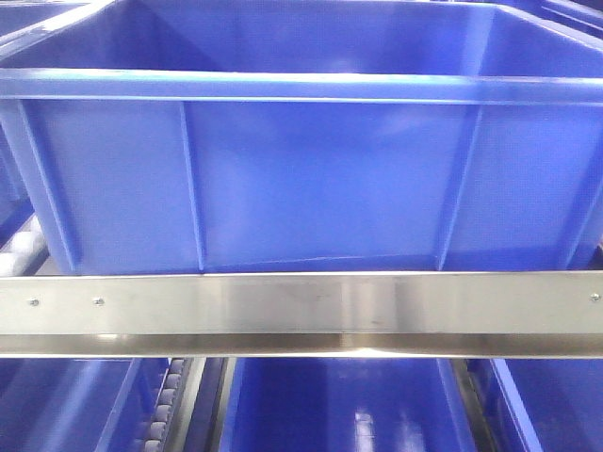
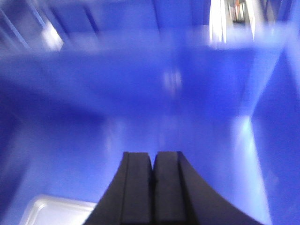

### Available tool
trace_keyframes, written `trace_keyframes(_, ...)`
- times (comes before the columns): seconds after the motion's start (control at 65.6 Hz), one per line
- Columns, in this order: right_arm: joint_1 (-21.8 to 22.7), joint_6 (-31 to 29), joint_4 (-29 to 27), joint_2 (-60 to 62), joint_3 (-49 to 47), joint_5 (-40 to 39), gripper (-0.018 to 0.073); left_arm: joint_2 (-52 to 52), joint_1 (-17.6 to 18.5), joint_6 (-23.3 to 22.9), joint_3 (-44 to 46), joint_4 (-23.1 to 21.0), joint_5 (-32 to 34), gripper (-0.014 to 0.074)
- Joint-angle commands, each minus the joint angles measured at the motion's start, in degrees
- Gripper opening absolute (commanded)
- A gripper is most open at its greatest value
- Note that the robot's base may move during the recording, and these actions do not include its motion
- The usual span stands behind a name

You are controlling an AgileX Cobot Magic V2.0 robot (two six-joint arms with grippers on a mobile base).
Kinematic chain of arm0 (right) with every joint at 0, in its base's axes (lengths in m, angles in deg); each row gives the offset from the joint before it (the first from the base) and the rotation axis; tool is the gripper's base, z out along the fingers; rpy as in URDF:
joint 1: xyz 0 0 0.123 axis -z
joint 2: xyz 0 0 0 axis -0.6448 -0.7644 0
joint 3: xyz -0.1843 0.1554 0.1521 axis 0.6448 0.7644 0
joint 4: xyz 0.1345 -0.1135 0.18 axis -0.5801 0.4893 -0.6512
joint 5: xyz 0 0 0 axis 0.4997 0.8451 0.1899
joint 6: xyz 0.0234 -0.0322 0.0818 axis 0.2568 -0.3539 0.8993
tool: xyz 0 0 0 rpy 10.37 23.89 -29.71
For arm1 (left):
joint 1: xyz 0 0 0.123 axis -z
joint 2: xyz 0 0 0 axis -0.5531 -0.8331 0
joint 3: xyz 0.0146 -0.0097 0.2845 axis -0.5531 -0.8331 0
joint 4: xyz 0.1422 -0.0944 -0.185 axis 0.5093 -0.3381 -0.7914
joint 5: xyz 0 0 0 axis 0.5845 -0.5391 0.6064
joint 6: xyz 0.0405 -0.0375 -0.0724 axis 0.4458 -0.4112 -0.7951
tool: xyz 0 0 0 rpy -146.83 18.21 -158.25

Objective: Grab silver tray and place in blue box

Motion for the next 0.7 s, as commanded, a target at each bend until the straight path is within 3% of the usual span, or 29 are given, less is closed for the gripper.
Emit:
trace_keyframes(0.0,0.24,-1.91,5.73,5.63,1.93,-7.41,0.0052,5.9,1.13,-0.05,-1.43,2.37,3.02,-0.0095)
trace_keyframes(0.244,0.24,-1.91,10.63,23.57,22.25,-16.54,0.0052,25.41,1.64,-0.05,-21.23,5.37,8.6,-0.0095)
trace_keyframes(0.381,0.24,-1.91,11.11,35.27,32.81,-16.45,0.0052,37.97,1.64,-0.05,-31.35,5.96,9.02,-0.0095)
trace_keyframes(0.686,0.24,-1.91,11.11,53.34,44.47,-16.7,0.0052,58.69,1.64,-0.05,-44.88,5.96,10.03,-0.0095)
